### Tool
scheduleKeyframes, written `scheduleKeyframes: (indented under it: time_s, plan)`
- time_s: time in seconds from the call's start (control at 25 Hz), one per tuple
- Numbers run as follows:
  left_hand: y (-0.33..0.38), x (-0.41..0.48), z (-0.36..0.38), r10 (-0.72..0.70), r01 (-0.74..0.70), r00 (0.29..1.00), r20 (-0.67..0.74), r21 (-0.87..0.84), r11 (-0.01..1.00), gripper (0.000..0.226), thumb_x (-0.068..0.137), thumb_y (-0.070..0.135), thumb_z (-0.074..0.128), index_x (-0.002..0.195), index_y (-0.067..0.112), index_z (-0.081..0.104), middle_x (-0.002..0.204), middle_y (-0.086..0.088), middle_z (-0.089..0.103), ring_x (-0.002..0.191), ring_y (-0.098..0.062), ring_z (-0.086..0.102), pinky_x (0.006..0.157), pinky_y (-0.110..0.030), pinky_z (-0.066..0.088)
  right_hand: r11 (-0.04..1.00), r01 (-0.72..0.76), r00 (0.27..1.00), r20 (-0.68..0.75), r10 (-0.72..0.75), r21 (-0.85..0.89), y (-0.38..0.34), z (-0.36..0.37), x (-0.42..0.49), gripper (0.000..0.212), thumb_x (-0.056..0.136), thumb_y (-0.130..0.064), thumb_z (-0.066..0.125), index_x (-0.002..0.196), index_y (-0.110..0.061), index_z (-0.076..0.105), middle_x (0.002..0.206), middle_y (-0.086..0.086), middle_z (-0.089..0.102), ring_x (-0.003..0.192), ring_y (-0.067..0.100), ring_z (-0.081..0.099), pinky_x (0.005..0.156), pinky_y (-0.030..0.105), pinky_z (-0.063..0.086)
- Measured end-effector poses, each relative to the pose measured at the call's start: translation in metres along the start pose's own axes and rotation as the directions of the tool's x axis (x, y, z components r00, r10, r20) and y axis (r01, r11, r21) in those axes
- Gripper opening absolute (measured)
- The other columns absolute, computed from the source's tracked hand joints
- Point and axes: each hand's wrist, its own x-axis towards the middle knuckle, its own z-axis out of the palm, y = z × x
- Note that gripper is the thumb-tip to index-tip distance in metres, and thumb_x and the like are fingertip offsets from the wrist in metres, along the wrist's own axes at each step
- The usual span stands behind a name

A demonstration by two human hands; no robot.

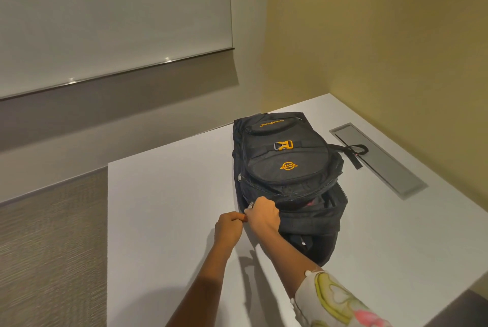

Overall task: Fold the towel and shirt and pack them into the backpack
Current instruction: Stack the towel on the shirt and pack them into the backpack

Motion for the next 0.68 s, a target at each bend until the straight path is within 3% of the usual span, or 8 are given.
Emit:
scheduleKeyframes:
  time_s: [0.08, 0.16, 0.28, 0.48, 0.68]
  plan:
    - [0.005, 0.004, -0.002, 0.022, -0.021, 0.999, -0.043, 0.026, 0.999, 0.035, 0.095, 0.001, 0.047, 0.125, 0.016, 0.06, 0.132, -0.007, 0.059, 0.118, -0.028, 0.056, 0.102, -0.038, 0.047, 0.999, -0.009, 1.0, -0.004, 0.009, 0.045, 0.002, 0.003, 0.0, 0.02, 0.094, -0.024, 0.06, 0.105, -0.007, 0.063, 0.11, 0.011, 0.067, 0.1, 0.029, 0.065, 0.075, 0.033, 0.05]
    - [0.012, 0.009, 0.0, 0.077, -0.079, 0.997, 0.025, 0.09, 0.993, 0.04, 0.099, 0.004, 0.045, 0.137, 0.015, 0.049, 0.141, -0.008, 0.052, 0.125, -0.029, 0.052, 0.104, -0.039, 0.044, 0.996, -0.025, 1.0, -0.011, 0.026, 0.085, 0.003, 0.003, 0.0, 0.025, 0.095, -0.028, 0.06, 0.108, -0.006, 0.063, 0.11, 0.011, 0.067, 0.101, 0.028, 0.065, 0.073, 0.031, 0.048]
    - [0.023, 0.01, 0.008, 0.075, -0.088, 0.991, 0.114, 0.107, 0.99, 0.034, 0.103, 0.015, 0.04, 0.135, 0.011, 0.052, 0.139, -0.01, 0.054, 0.124, -0.032, 0.053, 0.104, -0.039, 0.043, 0.992, -0.05, 0.998, -0.029, 0.054, 0.119, 0.006, 0.003, 0.002, 0.028, 0.095, -0.031, 0.061, 0.109, -0.007, 0.062, 0.112, 0.011, 0.066, 0.104, 0.029, 0.063, 0.075, 0.033, 0.047]
    - [0.03, 0.022, 0.006, -0.148, 0.138, 0.978, 0.15, 0.074, 0.988, 0.034, 0.103, 0.022, 0.04, 0.129, 0.005, 0.056, 0.137, -0.014, 0.054, 0.122, -0.034, 0.053, 0.109, -0.039, 0.041, 0.998, -0.016, 0.998, -0.061, 0.02, 0.066, 0.009, 0.013, 0.002, 0.032, 0.096, -0.035, 0.059, 0.111, -0.008, 0.063, 0.113, 0.009, 0.066, 0.104, 0.027, 0.064, 0.079, 0.031, 0.051]
    - [0.045, 0.026, 0.002, -0.318, 0.323, 0.91, 0.266, 0.023, 0.946, 0.047, 0.103, 0.031, 0.042, 0.142, 0.004, 0.04, 0.147, -0.016, 0.043, 0.133, -0.033, 0.043, 0.113, -0.039, 0.032, 0.996, 0.01, 0.995, -0.104, -0.001, 0.086, 0.013, 0.018, 0.005, 0.029, 0.098, -0.033, 0.055, 0.112, -0.009, 0.065, 0.11, 0.007, 0.068, 0.099, 0.023, 0.066, 0.079, 0.03, 0.052]
